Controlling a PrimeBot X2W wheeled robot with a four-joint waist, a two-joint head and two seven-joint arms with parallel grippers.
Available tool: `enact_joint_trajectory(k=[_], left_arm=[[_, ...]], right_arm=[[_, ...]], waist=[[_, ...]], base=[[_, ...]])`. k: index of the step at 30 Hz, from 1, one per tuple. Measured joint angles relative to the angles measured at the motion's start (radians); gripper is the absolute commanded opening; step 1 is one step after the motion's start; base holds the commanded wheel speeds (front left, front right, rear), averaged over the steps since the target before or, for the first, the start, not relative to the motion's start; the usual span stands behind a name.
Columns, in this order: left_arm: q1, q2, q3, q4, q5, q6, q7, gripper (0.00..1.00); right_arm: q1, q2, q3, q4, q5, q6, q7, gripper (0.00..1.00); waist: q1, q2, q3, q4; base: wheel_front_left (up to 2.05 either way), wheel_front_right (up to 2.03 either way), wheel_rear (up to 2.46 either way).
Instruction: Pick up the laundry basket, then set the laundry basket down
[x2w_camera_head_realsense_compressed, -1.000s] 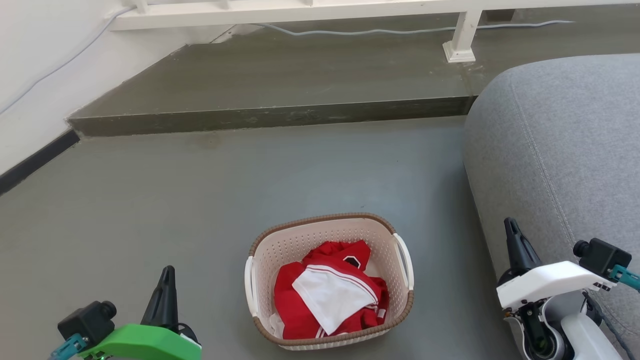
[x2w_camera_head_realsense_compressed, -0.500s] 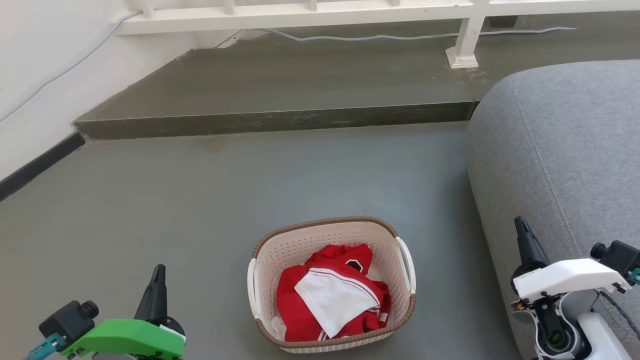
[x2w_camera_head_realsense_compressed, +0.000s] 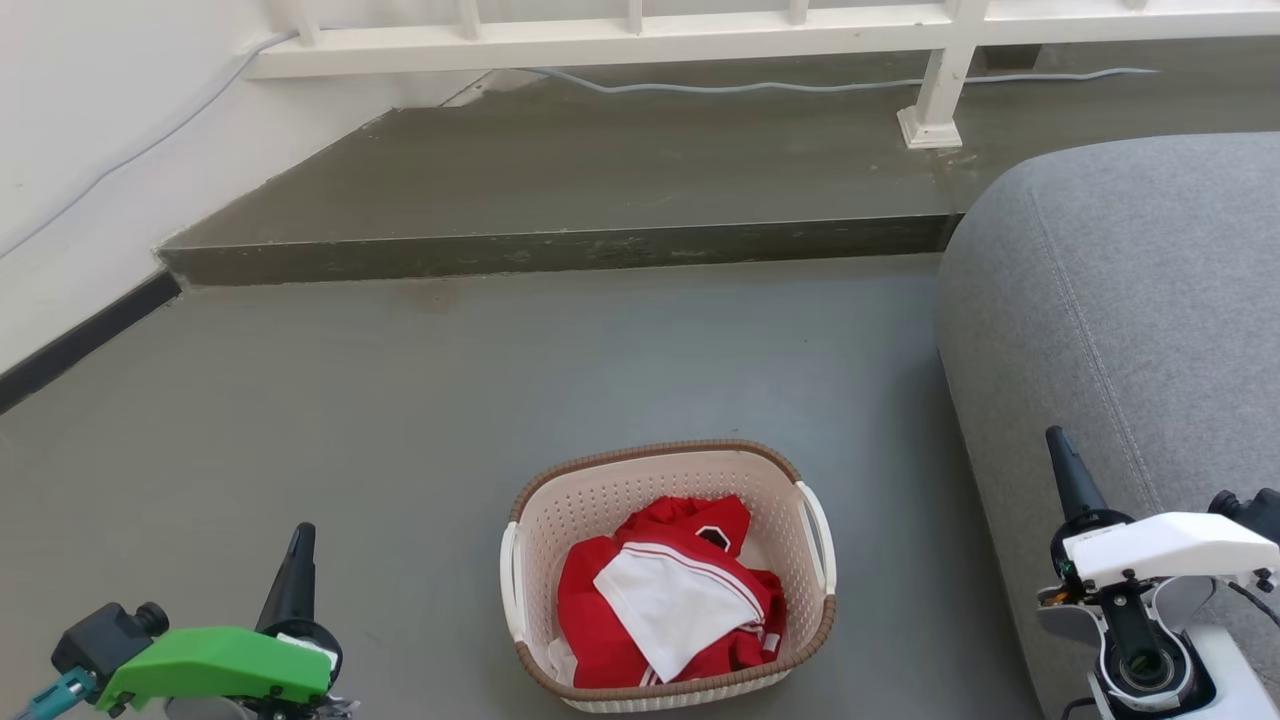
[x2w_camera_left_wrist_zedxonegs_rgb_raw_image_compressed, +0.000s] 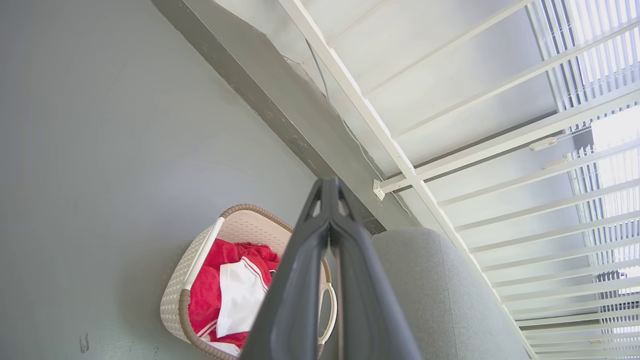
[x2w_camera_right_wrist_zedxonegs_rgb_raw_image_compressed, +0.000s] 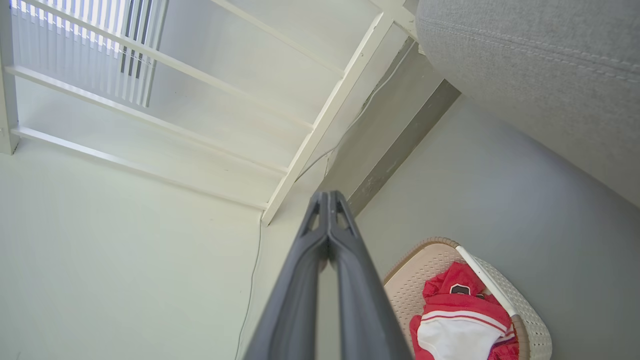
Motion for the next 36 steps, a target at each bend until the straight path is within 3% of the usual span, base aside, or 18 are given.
enact_joint_trajectory(k=[36], left_arm=[[-0.079,-0.005,0.104,0.102,-0.470,-0.098,0.091,0.00]], right_arm=[[-0.029,0.032,-0.142,0.014,0.476,0.083,0.113,0.00]], waist=[[0.0000,0.0000,-0.036,0.022]], base=[[0.00,0.00,0.00]])
